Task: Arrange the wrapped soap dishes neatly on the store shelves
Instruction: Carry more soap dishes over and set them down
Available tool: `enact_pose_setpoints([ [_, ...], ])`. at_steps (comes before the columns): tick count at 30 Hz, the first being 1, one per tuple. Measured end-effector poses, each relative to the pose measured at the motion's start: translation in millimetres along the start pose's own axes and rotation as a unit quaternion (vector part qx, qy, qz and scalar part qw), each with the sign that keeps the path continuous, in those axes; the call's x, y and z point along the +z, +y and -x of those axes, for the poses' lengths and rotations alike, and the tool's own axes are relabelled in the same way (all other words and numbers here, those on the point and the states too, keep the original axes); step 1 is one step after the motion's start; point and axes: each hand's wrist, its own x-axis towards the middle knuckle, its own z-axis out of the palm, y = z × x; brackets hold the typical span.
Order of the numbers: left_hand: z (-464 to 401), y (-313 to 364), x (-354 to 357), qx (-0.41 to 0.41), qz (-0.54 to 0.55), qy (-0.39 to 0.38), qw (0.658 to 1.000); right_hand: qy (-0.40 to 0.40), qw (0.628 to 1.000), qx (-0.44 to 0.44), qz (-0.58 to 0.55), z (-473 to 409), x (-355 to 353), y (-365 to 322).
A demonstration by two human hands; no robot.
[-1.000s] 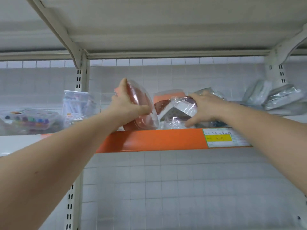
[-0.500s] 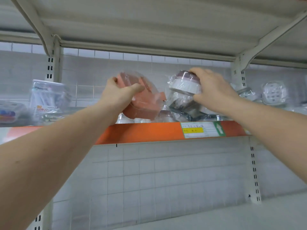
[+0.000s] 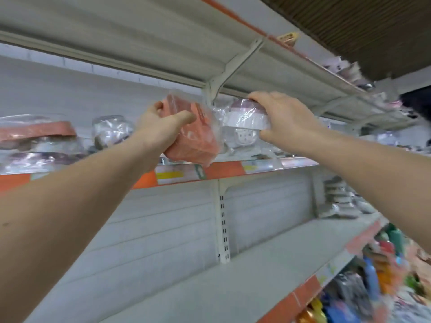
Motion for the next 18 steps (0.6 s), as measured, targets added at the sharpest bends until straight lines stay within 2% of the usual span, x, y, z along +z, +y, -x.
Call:
enact_pose_setpoints([
  [10, 16.0, -36.5, 277.6, -0.036, 0.074, -0.115, 0.99, -0.079, 0.989, 0.046, 0.113, 81.1, -38.7, 241.6],
  [18, 11.9, -94.8, 435.9, -0.079, 0.058, -0.192, 0.977, -0.128, 0.98, 0.101, 0.116, 129.0, 9.6, 392.2],
])
